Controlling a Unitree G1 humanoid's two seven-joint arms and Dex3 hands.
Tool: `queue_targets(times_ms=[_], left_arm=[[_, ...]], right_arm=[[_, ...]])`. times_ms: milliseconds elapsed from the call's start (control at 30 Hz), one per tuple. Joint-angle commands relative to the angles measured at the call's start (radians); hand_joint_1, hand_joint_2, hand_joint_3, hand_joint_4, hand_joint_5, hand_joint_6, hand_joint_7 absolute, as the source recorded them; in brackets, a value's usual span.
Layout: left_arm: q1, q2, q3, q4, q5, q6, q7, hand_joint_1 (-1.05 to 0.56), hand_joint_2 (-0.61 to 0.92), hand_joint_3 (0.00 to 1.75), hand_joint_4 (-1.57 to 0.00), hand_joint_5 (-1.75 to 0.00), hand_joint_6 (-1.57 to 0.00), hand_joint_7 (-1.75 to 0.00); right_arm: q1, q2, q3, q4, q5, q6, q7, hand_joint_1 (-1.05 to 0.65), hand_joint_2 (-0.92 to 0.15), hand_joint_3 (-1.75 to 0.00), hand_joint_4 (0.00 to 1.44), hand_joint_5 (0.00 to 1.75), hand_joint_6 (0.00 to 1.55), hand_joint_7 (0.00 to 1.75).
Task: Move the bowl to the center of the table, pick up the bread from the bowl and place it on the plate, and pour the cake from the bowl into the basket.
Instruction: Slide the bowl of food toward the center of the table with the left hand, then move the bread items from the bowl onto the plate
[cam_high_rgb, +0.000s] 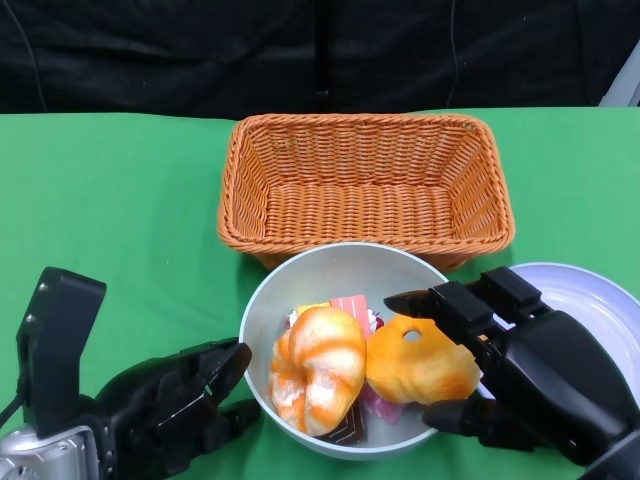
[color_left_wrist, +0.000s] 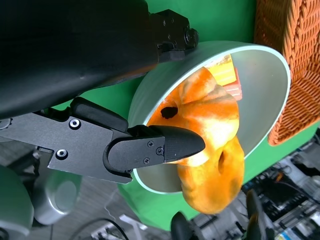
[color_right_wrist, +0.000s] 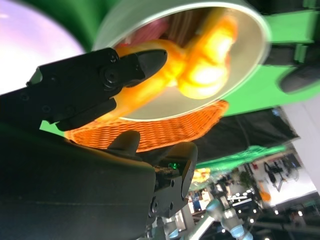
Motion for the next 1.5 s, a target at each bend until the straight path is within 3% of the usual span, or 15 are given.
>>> queue_targets(times_ms=[33,300,400,467,533,567,600,633,733,767,800,933,1133,1200,1500], left_arm=[[0.016,0.036,-0.014,-0.037,0.044,-0.034,0.004,-0.64,0.92,0.46,-0.06,-0.03,-0.05,-0.02],[0.06,0.13,-0.102,-0.128,0.183,-0.155,-0.017,-0.56,0.92,0.54,-0.14,-0.08,-0.13,-0.04],[0.075,0.15,-0.12,-0.153,0.22,-0.193,-0.024,-0.53,0.92,0.53,-0.15,-0.08,-0.13,-0.04],[0.094,0.154,-0.119,-0.189,0.236,-0.205,-0.014,-0.54,0.92,0.47,-0.16,-0.09,-0.14,-0.04],[0.11,0.154,-0.113,-0.218,0.246,-0.215,-0.01,-0.53,0.92,0.46,-0.16,-0.1,-0.15,-0.04],[0.116,0.154,-0.11,-0.226,0.25,-0.221,-0.009,-0.52,0.92,0.46,-0.17,-0.1,-0.15,-0.04],[0.119,0.153,-0.109,-0.231,0.253,-0.225,-0.009,-0.52,0.92,0.45,-0.18,-0.11,-0.16,-0.04],[0.122,0.152,-0.108,-0.233,0.255,-0.227,-0.009,-0.52,0.92,0.45,-0.18,-0.11,-0.16,-0.04],[0.135,0.153,-0.102,-0.238,0.267,-0.252,-0.014,-0.52,0.92,0.45,-0.18,-0.11,-0.16,-0.04],[0.144,0.155,-0.099,-0.241,0.274,-0.271,-0.016,-0.52,0.92,0.45,-0.2,-0.13,-0.17,-0.04],[0.152,0.156,-0.096,-0.244,0.28,-0.289,-0.018,-0.52,0.92,0.45,-0.21,-0.13,-0.18,-0.04],[0.163,0.155,-0.098,-0.242,0.288,-0.317,-0.021,-0.51,0.92,0.45,-0.22,-0.15,-0.19,-0.05],[0.168,0.152,-0.099,-0.236,0.293,-0.329,-0.024,-0.51,0.92,0.44,-0.2,-0.15,-0.19,-0.04],[0.172,0.154,-0.098,-0.238,0.297,-0.334,-0.024,-0.51,0.92,0.44,-0.2,-0.15,-0.18,-0.03],[0.185,0.16,-0.079,-0.253,0.3,-0.341,-0.02,-0.5,0.92,0.44,-0.19,-0.16,-0.19,-0.03]], right_arm=[[-0.028,-0.039,0.004,0.063,-0.043,0.001,-0.033,-0.49,-0.9,-0.01,0.0,0.89,0.14,0.56],[-0.074,-0.082,0.038,0.209,-0.072,-0.011,-0.077,-0.47,-0.9,0.0,0.15,0.77,0.41,0.2],[-0.09,-0.091,0.048,0.251,-0.059,-0.04,-0.107,-0.42,-0.9,0.0,0.37,0.64,0.54,0.14],[-0.105,-0.077,0.045,0.295,0.003,-0.101,-0.155,-0.17,-0.88,-0.01,0.77,0.72,0.86,0.19],[-0.12,-0.066,0.043,0.339,0.05,-0.169,-0.218,-0.03,-0.87,-0.01,0.97,0.95,1.11,0.22],[-0.126,-0.066,0.044,0.354,0.06,-0.193,-0.241,-0.02,-0.74,-0.37,1.02,1.2,1.18,0.44],[-0.13,-0.067,0.045,0.364,0.063,-0.206,-0.255,0.0,-0.45,-0.98,1.04,1.39,1.15,0.69],[-0.133,-0.069,0.046,0.373,0.065,-0.217,-0.265,0.0,-0.34,-1.21,1.05,1.45,1.13,0.8],[-0.142,-0.056,0.04,0.387,0.082,-0.267,-0.318,0.0,-0.23,-1.42,1.06,1.51,1.11,0.9],[-0.145,-0.046,0.034,0.392,0.093,-0.299,-0.353,-0.03,-0.16,-1.61,1.05,1.65,0.98,1.31],[-0.151,-0.035,0.028,0.393,0.105,-0.333,-0.39,-0.05,-0.13,-1.68,1.05,1.7,0.92,1.47],[-0.17,-0.015,0.013,0.398,0.112,-0.401,-0.462,-0.09,-0.13,-1.74,1.04,1.74,0.83,1.64],[-0.183,0.005,-0.005,0.375,0.124,-0.432,-0.487,-0.1,-0.25,-1.6,1.05,1.75,0.79,1.75],[-0.181,0.011,-0.016,0.352,0.137,-0.432,-0.486,-0.07,-0.16,-1.66,1.06,1.75,0.81,1.75],[-0.152,-0.001,-0.072,0.284,0.16,-0.416,-0.465,-0.1,-0.06,-1.72,1.07,1.75,0.86,1.68]])
